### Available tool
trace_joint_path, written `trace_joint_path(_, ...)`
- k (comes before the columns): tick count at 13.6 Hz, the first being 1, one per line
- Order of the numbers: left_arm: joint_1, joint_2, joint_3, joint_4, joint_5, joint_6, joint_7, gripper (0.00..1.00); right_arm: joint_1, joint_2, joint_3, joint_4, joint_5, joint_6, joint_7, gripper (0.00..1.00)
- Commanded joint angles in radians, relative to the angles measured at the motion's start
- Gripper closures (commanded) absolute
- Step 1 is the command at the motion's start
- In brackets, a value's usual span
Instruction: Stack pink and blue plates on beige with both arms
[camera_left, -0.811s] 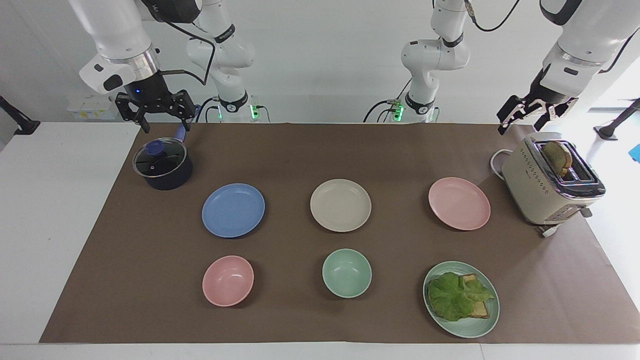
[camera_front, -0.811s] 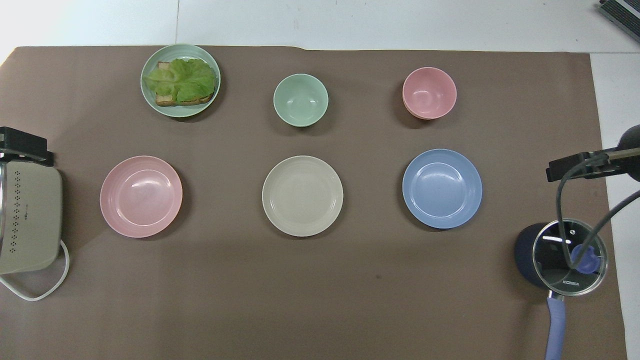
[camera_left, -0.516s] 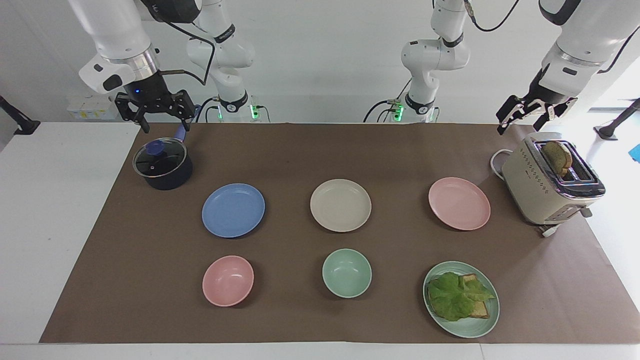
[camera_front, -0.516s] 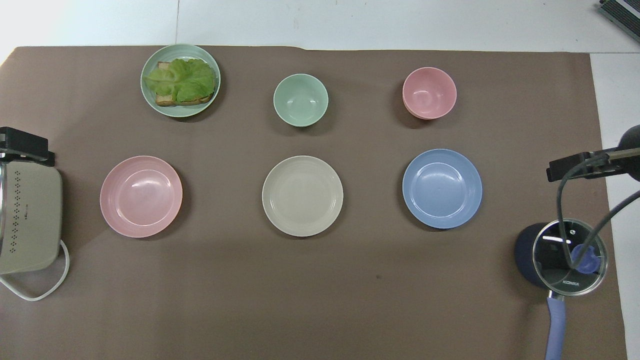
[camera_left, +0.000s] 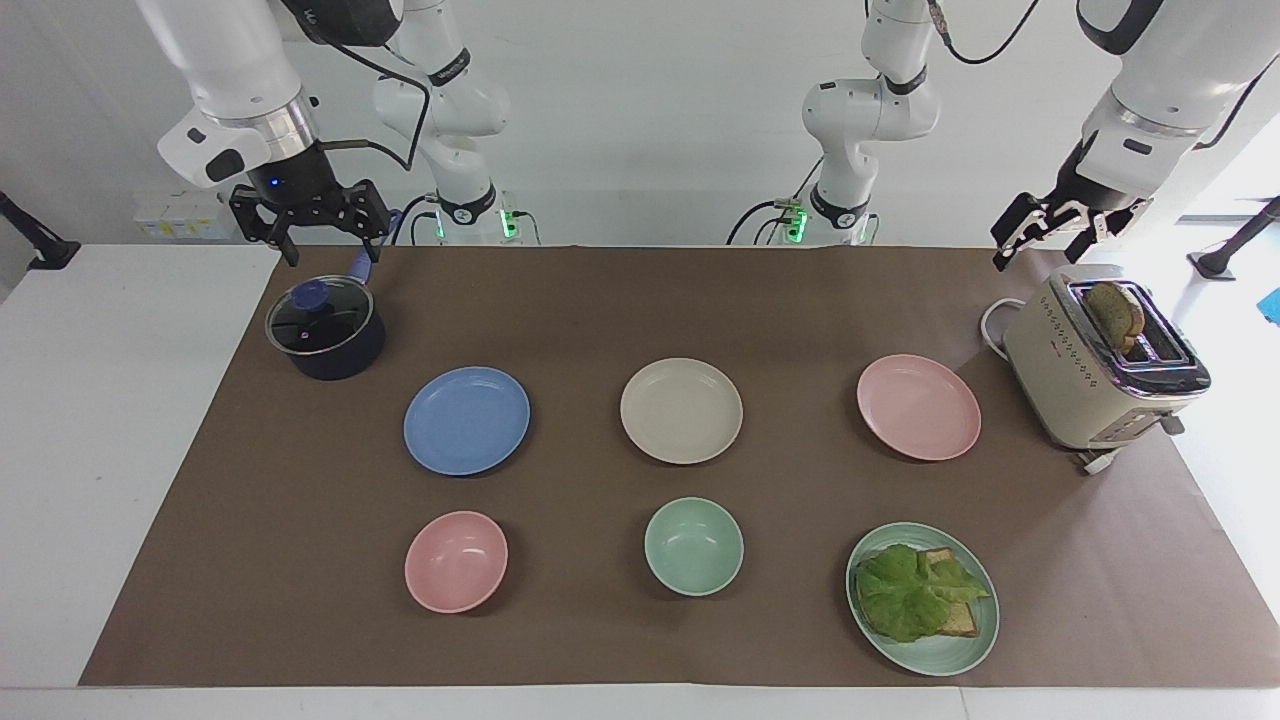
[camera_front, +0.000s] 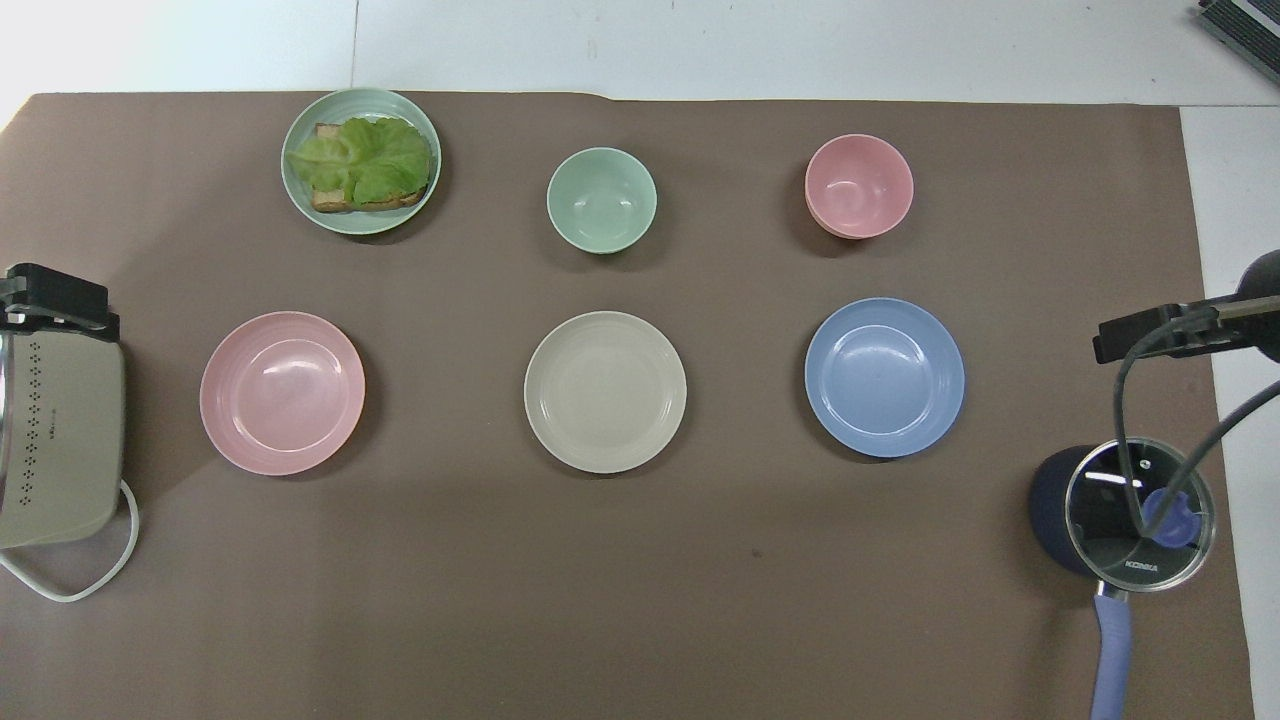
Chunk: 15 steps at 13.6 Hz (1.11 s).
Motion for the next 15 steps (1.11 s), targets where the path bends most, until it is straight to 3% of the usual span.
trace_joint_path(1,0.008,-0.038,-0.001,-0.121,-0.009,0.080,-0.009,0.00,-0.006,-0.001,0.002,0.004,0.001,0.002,0.013,0.00)
trace_joint_path(11,0.094,-0.028,-0.001,-0.444,-0.009,0.415,-0.002,0.00,-0.006,-0.001,0.002,0.004,0.001,0.002,0.012,0.00)
trace_joint_path(15,0.103,0.049,-0.001,-0.543,-0.009,0.540,-0.011,0.00,-0.006,-0.001,0.002,0.004,-0.001,0.002,0.012,0.00)
